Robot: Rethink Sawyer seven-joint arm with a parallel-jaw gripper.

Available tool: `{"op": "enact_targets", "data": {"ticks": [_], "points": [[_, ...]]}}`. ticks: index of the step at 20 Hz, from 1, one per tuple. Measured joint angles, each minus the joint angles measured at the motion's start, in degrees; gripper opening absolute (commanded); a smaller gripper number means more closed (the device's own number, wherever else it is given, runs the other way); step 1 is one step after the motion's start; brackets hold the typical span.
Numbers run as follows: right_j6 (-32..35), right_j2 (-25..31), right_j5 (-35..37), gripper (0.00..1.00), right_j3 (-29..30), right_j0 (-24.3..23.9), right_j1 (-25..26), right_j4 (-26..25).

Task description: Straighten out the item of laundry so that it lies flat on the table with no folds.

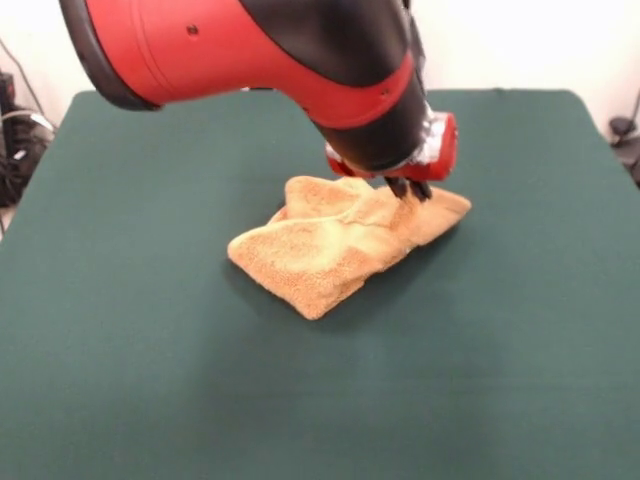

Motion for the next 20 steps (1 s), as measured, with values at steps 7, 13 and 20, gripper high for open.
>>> {"op": "enact_targets", "data": {"ticks": [7, 13, 20], "points": [[0.0, 0.37, -0.01, 0.0, 3.49, -2.34, -1.79, 0.84], [0.0, 0.85, -0.02, 0.0, 6.02, -2.99, -2.53, 0.87], [0.0, 2.81, -0.25, 0.0, 9.61, -3.87, -2.55, 0.84]]}}
